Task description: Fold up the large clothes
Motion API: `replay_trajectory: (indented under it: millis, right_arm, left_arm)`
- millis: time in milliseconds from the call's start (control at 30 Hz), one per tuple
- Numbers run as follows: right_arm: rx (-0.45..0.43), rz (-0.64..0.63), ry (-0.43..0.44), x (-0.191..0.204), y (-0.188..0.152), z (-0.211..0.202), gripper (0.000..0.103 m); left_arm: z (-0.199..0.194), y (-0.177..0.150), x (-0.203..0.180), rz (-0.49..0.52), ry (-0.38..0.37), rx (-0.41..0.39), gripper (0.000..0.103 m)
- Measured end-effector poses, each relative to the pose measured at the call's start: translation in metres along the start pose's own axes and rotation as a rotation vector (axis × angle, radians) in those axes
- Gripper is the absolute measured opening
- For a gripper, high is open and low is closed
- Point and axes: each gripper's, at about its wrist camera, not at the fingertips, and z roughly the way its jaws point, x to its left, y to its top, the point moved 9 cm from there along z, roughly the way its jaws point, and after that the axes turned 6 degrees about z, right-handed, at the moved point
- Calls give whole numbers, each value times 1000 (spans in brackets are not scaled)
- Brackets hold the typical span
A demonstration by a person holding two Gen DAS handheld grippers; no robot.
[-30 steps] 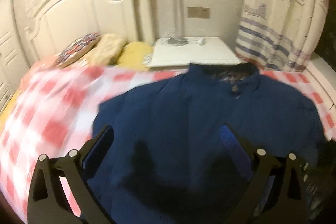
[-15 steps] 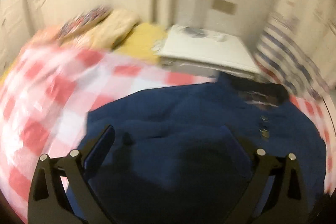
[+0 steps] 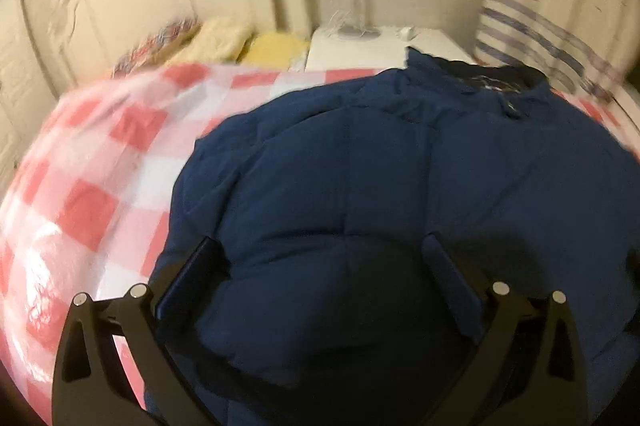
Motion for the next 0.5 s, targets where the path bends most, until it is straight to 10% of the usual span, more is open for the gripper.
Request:
replay_trajectory:
  millis: [200, 367, 500]
  right_arm:
    - [6, 0, 13, 1, 0, 0, 88]
    - [16, 6, 28, 3, 0, -5, 91]
    - [-12, 4, 24, 21, -14, -46, 90]
  left_arm:
    - [-78, -18, -4, -12, -13, -98, 101]
    - [-49, -73, -31, 121, 9, 83, 101]
    - [-84, -82, -22, 57, -45, 27, 100]
